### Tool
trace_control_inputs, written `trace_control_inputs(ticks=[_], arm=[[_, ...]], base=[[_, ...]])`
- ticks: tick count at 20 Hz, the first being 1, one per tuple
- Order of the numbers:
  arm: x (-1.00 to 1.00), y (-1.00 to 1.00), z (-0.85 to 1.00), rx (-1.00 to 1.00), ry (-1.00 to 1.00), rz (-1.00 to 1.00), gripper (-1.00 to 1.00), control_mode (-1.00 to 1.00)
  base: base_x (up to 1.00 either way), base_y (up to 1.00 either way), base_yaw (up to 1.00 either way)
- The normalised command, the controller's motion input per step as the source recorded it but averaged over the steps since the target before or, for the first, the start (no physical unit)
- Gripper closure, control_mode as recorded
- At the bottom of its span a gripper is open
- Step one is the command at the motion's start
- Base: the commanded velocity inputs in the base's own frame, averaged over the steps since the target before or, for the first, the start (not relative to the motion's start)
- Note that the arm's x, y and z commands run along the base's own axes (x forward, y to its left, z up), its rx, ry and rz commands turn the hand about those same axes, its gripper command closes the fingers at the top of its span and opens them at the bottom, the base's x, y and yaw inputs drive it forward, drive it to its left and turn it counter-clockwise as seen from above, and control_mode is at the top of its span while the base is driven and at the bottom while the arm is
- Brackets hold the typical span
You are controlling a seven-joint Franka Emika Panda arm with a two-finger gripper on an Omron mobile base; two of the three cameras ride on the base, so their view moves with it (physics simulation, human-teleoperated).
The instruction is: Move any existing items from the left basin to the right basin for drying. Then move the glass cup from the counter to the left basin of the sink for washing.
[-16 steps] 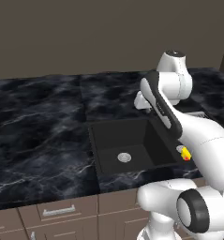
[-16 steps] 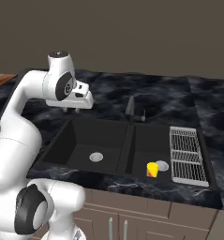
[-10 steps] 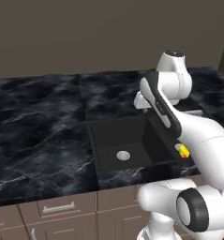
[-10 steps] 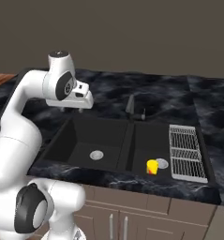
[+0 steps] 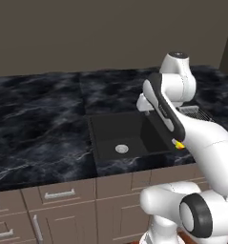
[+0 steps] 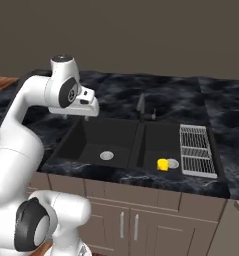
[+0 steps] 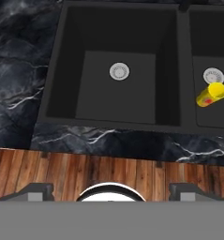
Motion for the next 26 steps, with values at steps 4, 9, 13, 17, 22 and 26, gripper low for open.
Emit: trace_control_inputs(ticks=[4,9,13,17,22,26], arm=[[0.00,0.00,0.00,0.00,0.00,0.00,-1.00,1.00],[0.00,0.00,0.00,0.00,0.00,0.00,-1.00,1.00],[0.00,0.00,0.00,0.00,0.00,0.00,-1.00,1.00],[0.00,0.00,0.00,0.00,0.00,0.00,-1.00,1.00],[0.00,0.00,0.00,0.00,0.00,0.00,-1.00,1.00],[0.00,0.00,0.00,0.00,0.00,0.00,-1.00,1.00]], base=[[-0.30,-0.65,-0.03],[-0.28,-0.82,-0.05],[-0.11,-0.89,-0.04],[0.00,-0.91,-0.05],[0.00,-0.86,-0.05],[0.00,-0.82,-0.05]])
